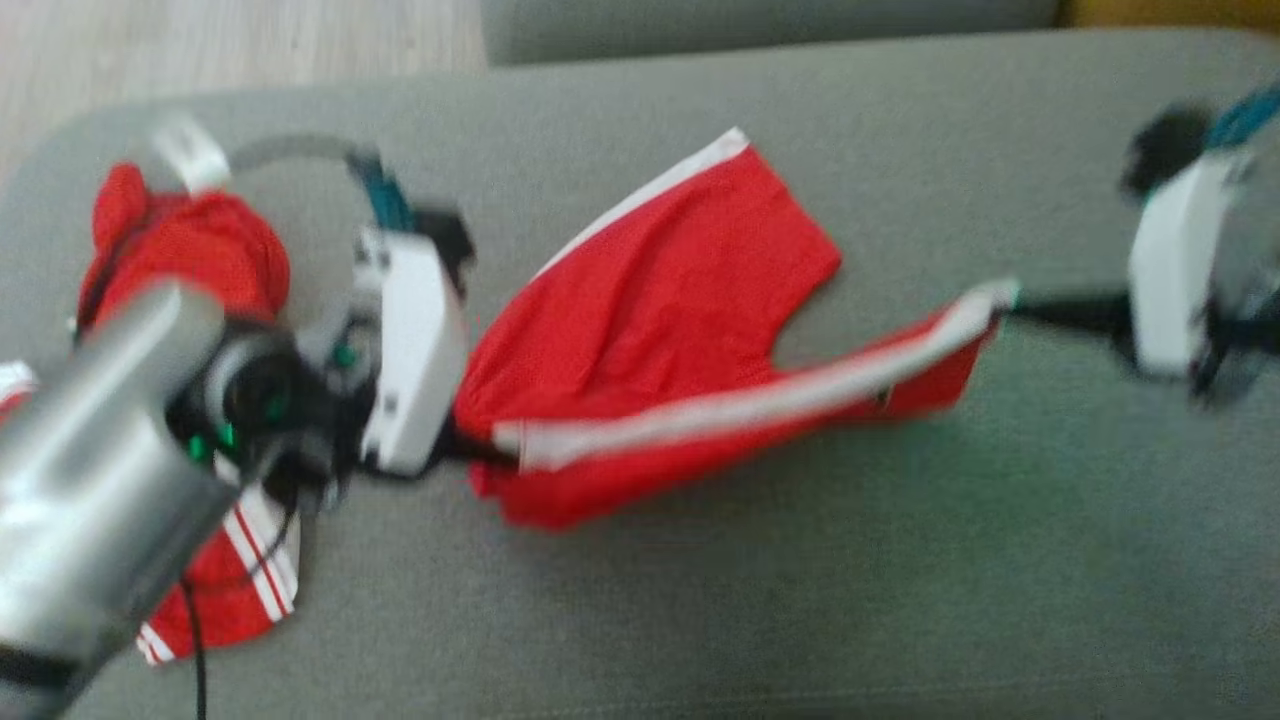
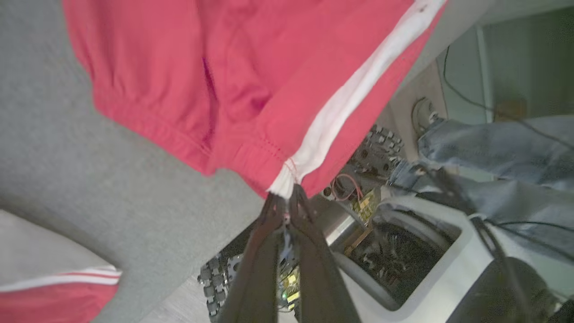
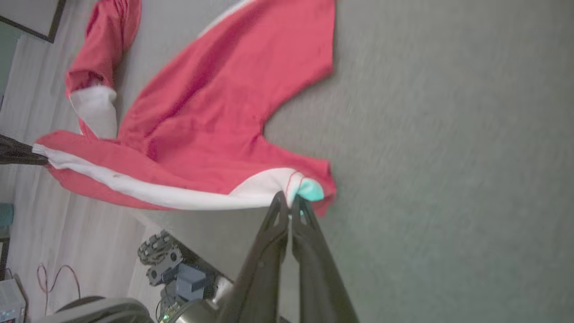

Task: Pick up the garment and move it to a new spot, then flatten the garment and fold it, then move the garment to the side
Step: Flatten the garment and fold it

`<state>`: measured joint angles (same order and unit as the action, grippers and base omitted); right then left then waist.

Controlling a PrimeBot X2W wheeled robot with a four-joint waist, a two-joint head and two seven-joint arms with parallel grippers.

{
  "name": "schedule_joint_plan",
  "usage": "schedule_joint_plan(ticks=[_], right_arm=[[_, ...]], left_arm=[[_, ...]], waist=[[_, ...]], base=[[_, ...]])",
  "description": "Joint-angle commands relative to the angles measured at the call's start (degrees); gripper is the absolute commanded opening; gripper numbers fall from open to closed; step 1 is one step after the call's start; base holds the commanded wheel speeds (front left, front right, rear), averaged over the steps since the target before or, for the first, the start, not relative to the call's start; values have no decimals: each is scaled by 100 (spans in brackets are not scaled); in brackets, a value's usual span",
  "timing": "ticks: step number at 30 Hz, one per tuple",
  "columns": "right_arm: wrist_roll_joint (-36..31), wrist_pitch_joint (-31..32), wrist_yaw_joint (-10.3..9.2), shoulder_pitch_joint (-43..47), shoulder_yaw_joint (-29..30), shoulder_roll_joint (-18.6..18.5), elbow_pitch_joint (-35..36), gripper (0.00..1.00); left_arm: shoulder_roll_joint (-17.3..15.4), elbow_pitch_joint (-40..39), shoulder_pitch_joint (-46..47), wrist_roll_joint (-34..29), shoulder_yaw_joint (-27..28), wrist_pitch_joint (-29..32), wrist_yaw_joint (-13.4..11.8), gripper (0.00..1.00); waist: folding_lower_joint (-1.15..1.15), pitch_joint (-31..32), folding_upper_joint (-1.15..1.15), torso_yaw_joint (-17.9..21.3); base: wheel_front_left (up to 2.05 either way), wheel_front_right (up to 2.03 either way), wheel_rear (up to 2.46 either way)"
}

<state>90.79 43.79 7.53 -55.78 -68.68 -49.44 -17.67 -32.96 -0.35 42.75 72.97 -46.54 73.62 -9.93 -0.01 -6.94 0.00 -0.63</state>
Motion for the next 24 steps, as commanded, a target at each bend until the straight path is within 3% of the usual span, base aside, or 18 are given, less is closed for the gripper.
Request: schedule_joint_plan(ticks=[1, 5, 15, 24], right_arm=[[50, 77, -4, -302, 243, -141, -68, 0], [46, 264, -4, -882, 442, -11, -486, 0], [-284, 343, -4, -1794, 550, 604, -1460, 0], [-566, 224, -4, -2396, 591, 830, -1659, 0]], left_arm=[[-86, 3, 614, -15, 443, 38, -99, 0], [136, 399, 1104, -118, 510, 63, -261, 0], [398, 1031, 1646, -340, 609, -145, -399, 0], [596, 1309, 1955, -486, 570, -223, -455, 0]], waist=[[1, -484, 0, -200], [1, -909, 0, -379], [1, -1562, 0, -807], [1, -1983, 0, -1125]], base=[[0, 0, 0], [0, 0, 0], [0, 0, 0], [0, 0, 0]])
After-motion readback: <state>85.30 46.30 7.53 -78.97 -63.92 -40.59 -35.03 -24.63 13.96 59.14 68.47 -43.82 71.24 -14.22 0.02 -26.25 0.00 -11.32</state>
